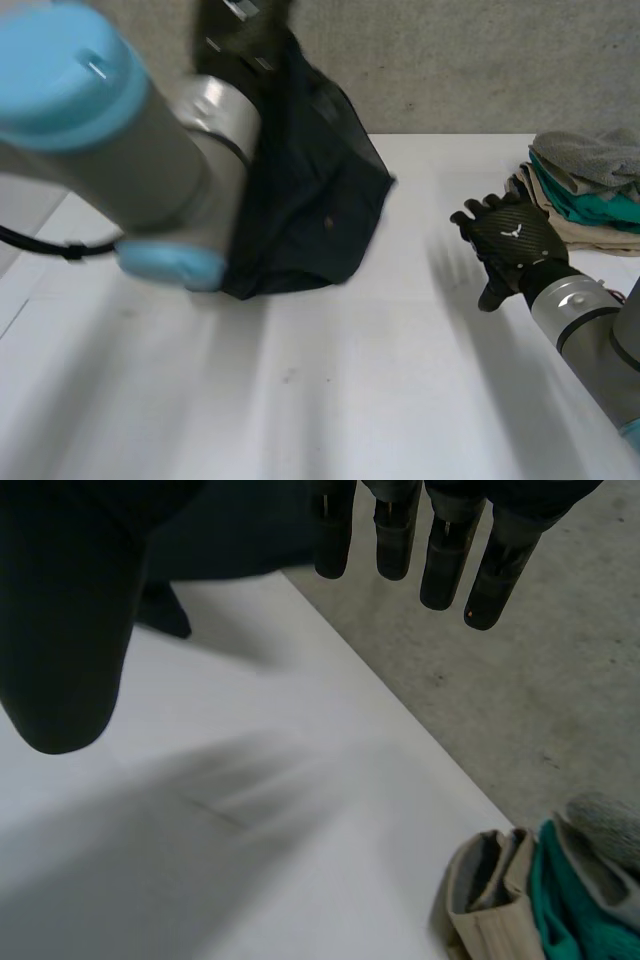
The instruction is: Fold the laundry.
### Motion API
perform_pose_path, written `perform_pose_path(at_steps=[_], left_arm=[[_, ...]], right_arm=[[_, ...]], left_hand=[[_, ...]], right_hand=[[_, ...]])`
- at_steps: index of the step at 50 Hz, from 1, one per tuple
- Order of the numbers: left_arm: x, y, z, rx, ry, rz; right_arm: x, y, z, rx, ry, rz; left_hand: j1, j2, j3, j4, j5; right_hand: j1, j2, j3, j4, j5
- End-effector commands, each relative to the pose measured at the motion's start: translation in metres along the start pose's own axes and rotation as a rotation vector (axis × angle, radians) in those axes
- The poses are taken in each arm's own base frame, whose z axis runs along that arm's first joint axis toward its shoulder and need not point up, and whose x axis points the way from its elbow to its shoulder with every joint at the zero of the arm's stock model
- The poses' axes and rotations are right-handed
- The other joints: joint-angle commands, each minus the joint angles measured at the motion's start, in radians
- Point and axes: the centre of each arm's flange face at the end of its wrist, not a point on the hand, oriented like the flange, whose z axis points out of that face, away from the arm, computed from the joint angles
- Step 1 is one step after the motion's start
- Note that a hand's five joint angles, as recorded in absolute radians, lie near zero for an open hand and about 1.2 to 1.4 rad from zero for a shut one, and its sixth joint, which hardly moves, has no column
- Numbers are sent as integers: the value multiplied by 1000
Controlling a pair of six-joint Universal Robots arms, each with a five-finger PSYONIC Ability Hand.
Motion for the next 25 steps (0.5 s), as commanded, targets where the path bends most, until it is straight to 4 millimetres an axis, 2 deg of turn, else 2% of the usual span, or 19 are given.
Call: perform_pose_path(at_steps=[1, 2, 5, 7, 10, 12, 16, 17, 20, 21, 24, 25], left_arm=[[82, 44, -80, -202, 251, -9], [93, 52, -97, -238, 293, -12], [111, 60, -121, -288, 357, -33], [122, 70, -142, -346, 405, -56], [127, 73, -153, -395, 434, -66], [125, 69, -154, -402, 434, -71], [116, 58, -145, -383, 409, -66], [104, 50, -134, -361, 375, -69], [80, 45, -114, -335, 310, -65], [59, 44, -99, -321, 256, -56], [35, 41, -81, -291, 213, -46], [29, 40, -75, -281, 210, -42]], right_arm=[[16, 3, 6, 9, 55, 3], [17, 3, 6, 9, 58, 3], [24, 3, 9, 14, 78, 3], [26, 4, 9, 11, 87, 5], [31, 3, 10, 7, 108, 6], [32, 3, 11, 4, 117, 6], [31, 3, 10, -4, 112, 18], [32, 3, 10, -7, 114, 20], [28, 2, 5, -30, 99, 38], [27, -3, -1, -43, 85, 55], [23, -18, -14, -47, 60, 98], [18, -29, -22, -51, 34, 149]], left_hand=[[308, 201, 207, 199, 239], [308, 201, 207, 199, 239], [308, 201, 207, 199, 239], [2, -105, -100, -107, -67], [-494, -601, -596, -603, -563], [-557, -664, -659, -666, -626], [-807, -913, -908, -915, -875], [-845, -952, -946, -954, -914], [-851, -958, -953, -960, -920], [-848, -955, -950, -957, -917], [-845, -952, -947, -954, -914], [-845, -952, -947, -954, -914]], right_hand=[[-28, -47, -41, -58, -62], [-28, -47, -41, -58, -62], [-28, -47, -41, -58, -62], [-28, -47, -41, -58, -62], [-28, -47, -41, -58, -62], [-28, -47, -41, -58, -62], [-28, -47, -41, -58, -62], [-28, -47, -41, -58, -62], [-28, -47, -41, -58, -62], [-28, -47, -41, -58, -62], [-28, -47, -41, -58, -62], [-28, -47, -41, -58, -62]])
